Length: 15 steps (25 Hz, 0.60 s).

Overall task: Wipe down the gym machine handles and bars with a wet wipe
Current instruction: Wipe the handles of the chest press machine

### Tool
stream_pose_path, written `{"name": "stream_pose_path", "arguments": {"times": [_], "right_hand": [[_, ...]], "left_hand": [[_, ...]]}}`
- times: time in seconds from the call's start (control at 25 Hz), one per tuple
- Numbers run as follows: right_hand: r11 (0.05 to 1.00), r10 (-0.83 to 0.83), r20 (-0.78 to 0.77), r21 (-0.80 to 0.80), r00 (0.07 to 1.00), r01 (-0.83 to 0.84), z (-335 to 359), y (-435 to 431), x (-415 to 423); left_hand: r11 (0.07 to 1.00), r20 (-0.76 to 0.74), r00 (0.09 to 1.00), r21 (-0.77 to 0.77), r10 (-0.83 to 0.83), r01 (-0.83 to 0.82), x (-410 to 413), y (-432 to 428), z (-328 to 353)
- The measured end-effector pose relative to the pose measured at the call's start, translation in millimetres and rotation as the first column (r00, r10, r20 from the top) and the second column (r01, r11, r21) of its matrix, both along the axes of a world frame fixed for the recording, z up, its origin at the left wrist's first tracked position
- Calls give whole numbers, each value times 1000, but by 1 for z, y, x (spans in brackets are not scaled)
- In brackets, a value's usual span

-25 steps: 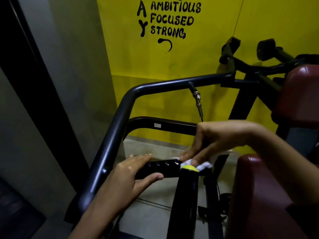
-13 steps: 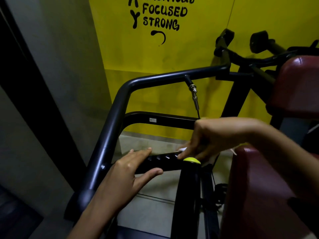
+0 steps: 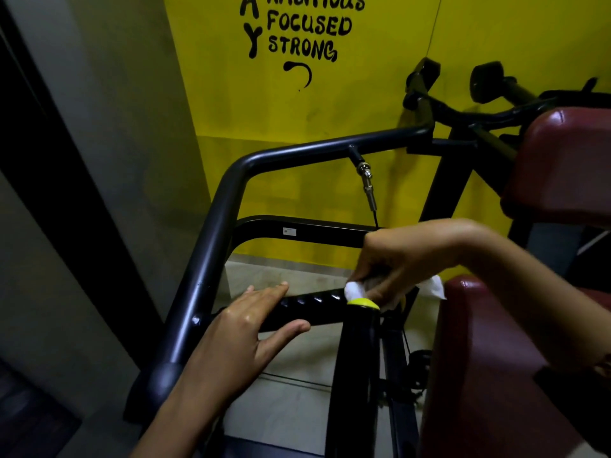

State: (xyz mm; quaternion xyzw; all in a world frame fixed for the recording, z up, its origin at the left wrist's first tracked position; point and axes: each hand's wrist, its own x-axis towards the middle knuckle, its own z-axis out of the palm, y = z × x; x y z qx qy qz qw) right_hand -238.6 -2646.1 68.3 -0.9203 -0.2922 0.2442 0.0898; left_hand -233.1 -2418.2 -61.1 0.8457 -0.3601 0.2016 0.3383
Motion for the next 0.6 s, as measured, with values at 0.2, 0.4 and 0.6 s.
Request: {"name": "stream_pose_path", "arguments": {"times": [0.2, 0.4, 0.6], "right_hand": [[995, -88, 189, 69, 978, 76, 26, -12, -4], [996, -86, 76, 47, 993, 82, -3, 11, -6], [970, -218, 197, 152, 956, 190, 31, -17, -27]], "left_hand": [[1000, 4, 1000, -7, -1, 1, -2, 0, 1], [1000, 19, 1000, -6, -14, 14, -1, -1, 1], [1000, 12, 1000, -18, -19, 19, 1, 0, -1]]}}
